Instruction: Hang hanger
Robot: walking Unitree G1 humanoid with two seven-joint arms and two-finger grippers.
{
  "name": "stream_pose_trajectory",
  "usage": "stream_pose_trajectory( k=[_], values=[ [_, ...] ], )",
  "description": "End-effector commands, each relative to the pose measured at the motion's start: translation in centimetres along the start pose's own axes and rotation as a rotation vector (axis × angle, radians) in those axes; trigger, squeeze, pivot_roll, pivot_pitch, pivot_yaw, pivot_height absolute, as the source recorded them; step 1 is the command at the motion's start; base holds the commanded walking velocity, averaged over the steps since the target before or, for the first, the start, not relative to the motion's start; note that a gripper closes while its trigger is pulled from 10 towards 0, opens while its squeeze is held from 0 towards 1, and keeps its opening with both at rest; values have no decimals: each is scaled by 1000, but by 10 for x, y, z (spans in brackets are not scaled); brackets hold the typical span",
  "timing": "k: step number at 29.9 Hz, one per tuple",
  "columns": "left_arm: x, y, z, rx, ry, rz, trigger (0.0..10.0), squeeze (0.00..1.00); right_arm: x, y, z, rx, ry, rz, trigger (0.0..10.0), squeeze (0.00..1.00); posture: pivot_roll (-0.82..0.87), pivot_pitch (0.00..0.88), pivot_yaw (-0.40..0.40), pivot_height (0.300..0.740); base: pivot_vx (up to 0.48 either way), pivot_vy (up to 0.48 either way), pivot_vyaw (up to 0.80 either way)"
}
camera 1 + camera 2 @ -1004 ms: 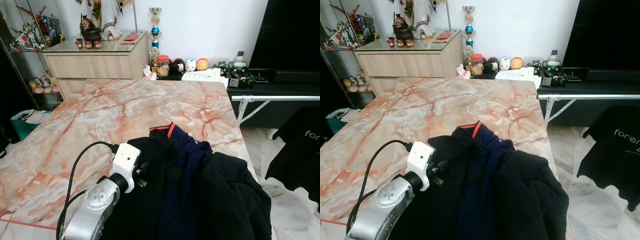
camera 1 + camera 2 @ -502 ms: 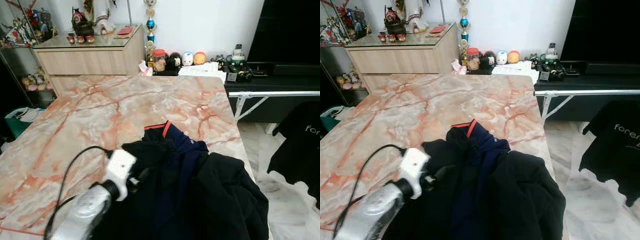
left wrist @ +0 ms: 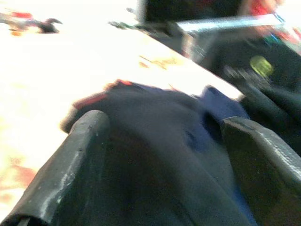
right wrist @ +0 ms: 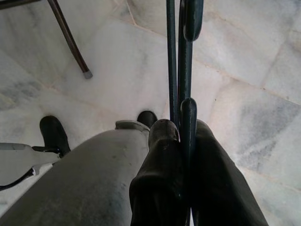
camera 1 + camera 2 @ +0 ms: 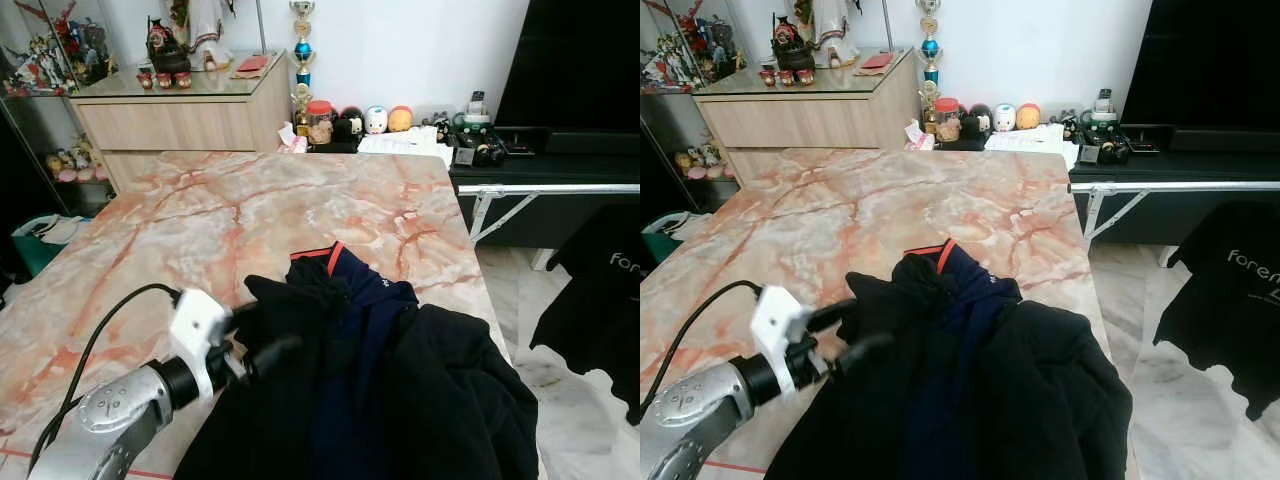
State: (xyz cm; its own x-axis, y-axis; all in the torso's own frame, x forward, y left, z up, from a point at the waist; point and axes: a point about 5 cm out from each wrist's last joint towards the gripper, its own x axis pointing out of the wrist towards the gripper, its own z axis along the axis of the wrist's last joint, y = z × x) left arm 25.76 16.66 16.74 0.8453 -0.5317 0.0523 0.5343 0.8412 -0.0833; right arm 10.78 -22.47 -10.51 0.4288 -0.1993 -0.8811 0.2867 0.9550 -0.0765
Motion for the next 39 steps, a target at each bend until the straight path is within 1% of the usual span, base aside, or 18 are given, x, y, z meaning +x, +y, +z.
stream_pose_trajectory(
  k=[1, 5, 6, 8, 9, 10, 11, 13, 14, 15, 19, 21, 23, 29, 39],
  values=[
    [2, 13, 0, -24, -39, 141, 10000, 0, 0, 2, -1, 3, 4, 4, 10000, 0, 139, 0, 55, 740, 0, 0, 0],
    [11, 10, -12, -54, -73, 273, 10000, 0, 0, 1, -1, 8, 3, 0, 10000, 0, 132, 0, 55, 740, 0, 0, 0],
    [12, 9, -15, -77, -77, 299, 10000, 0, 0, 1, -1, 10, 2, 0, 10000, 0, 122, 0, 57, 740, 0, 0, 0],
    [13, 8, -16, -86, -81, 315, 10000, 0, 0, 1, -1, 11, 2, -1, 10000, 0, 121, 0, 56, 740, 0, 0, 0],
    [16, 1, -21, -49, -66, 323, 10000, 0, 0, 0, -1, 25, -2, -6, 10000, 0, 122, 0, 53, 740, 0, 0, 0],
    [17, -1, -22, -34, -64, 321, 10000, 0, 0, 0, -2, 30, -3, -8, 10000, 0, 122, 0, 53, 740, 0, 0, 0],
    [18, -3, -23, -37, -65, 328, 10000, 0, 0, 0, -2, 34, -3, -10, 10000, 0, 121, 0, 52, 740, 0, 0, 0],
    [18, -2, -23, -32, -68, 329, 10000, 0, 0, 0, -2, 36, -4, -11, 10000, 0, 123, 0, 51, 740, 0, -137, 0],
    [18, -1, -22, -27, -71, 334, 10000, 0, 0, 0, -2, 41, -5, -12, 10000, 0, 123, 0, 51, 740, 0, -326, 0],
    [18, 4, -20, -23, -84, 353, 10000, 0, -1, 0, -2, 52, -10, -9, 10000, 0, 124, 0, 51, 740, 0, -480, 0],
    [17, 8, -18, -13, -96, 371, 10000, 0, -1, 0, -2, 49, -12, -7, 10000, 0, 125, 0, 53, 740, 0, -480, 0],
    [17, 12, -17, 6, -108, 388, 10000, 0, -1, 0, -2, 51, -12, -7, 10000, 0, 128, 0, 53, 740, 0, -480, 0],
    [17, 12, -17, 23, -99, 376, 10000, 0, -1, 1, -2, 48, -9, -5, 10000, 0, 128, 0, 53, 740, 0, -480, 0],
    [18, 11, -17, 15, -111, 377, 10000, 0, 0, 0, -1, 52, -9, -7, 10000, 0, 126, 0, 53, 740, 0, -480, 0],
    [20, 11, -18, 28, -107, 363, 10000, 0, 0, 2, 0, 51, -9, -2, 10000, 0, 120, 0, 61, 740, 0, -480, 0]
  ],
)
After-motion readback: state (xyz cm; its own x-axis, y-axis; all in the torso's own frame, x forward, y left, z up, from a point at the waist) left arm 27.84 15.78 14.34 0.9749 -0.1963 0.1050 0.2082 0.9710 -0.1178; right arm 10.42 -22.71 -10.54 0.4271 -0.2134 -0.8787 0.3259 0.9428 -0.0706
